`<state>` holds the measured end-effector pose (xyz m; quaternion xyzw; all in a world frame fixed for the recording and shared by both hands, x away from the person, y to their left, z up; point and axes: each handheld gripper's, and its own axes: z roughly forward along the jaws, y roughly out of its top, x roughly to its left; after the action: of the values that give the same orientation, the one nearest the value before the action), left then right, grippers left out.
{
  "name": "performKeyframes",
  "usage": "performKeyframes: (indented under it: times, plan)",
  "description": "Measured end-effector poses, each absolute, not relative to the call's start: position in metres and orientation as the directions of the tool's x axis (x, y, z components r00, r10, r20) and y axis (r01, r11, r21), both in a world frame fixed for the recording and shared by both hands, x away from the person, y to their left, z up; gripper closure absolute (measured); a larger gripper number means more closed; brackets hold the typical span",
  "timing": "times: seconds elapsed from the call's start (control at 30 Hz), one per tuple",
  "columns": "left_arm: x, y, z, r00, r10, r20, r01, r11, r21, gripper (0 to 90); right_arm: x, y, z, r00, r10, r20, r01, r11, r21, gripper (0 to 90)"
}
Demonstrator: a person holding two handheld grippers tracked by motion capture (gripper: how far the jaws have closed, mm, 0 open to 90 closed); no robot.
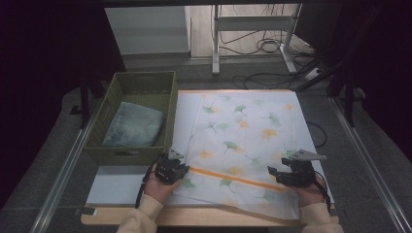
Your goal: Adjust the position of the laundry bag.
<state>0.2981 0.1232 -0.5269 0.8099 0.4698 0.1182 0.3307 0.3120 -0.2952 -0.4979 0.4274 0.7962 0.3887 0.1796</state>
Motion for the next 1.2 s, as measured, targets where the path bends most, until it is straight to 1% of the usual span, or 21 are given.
performKeyframes:
  times: [0.2,0.3,0.47,0.57,0.63,0.73,1.03,1.1,1.13,1.2]
  plan:
    - [0.291,0.130,-0.527,0.535,0.838,-0.109,0.677,-0.348,0.648,83.6,0.312,-0.296,-0.497,-0.560,0.828,0.034,0.532,0.328,0.780,32.3]
    - [0.290,0.132,-0.530,0.533,0.838,-0.121,0.683,-0.340,0.647,83.1,0.312,-0.298,-0.497,-0.546,0.837,0.028,0.533,0.322,0.782,32.3]
    - [0.289,0.132,-0.529,0.534,0.838,-0.112,0.680,-0.347,0.647,82.8,0.313,-0.310,-0.493,-0.497,0.868,0.019,0.539,0.292,0.790,33.8]
    - [0.285,0.133,-0.527,0.531,0.841,-0.107,0.679,-0.346,0.648,83.3,0.312,-0.317,-0.491,-0.472,0.882,0.001,0.526,0.281,0.803,35.3]
    - [0.284,0.134,-0.529,0.532,0.841,-0.099,0.681,-0.355,0.640,83.3,0.312,-0.323,-0.490,-0.457,0.890,0.012,0.528,0.261,0.808,35.4]
    - [0.284,0.135,-0.530,0.529,0.841,-0.109,0.685,-0.348,0.641,83.3,0.314,-0.326,-0.491,-0.447,0.894,0.023,0.540,0.249,0.804,35.4]
    - [0.274,0.144,-0.525,0.522,0.847,-0.103,0.676,-0.337,0.655,82.5,0.317,-0.324,-0.495,-0.433,0.901,0.016,0.582,0.266,0.769,36.8]
    - [0.273,0.145,-0.524,0.518,0.849,-0.102,0.676,-0.332,0.658,81.3,0.316,-0.325,-0.495,-0.432,0.902,0.017,0.582,0.265,0.769,37.1]
    - [0.272,0.145,-0.524,0.514,0.853,-0.095,0.676,-0.334,0.657,79.3,0.316,-0.325,-0.494,-0.432,0.902,0.019,0.583,0.263,0.769,37.2]
    - [0.272,0.145,-0.524,0.508,0.859,-0.067,0.671,-0.345,0.657,71.5,0.316,-0.324,-0.494,-0.432,0.902,0.018,0.586,0.265,0.766,37.2]
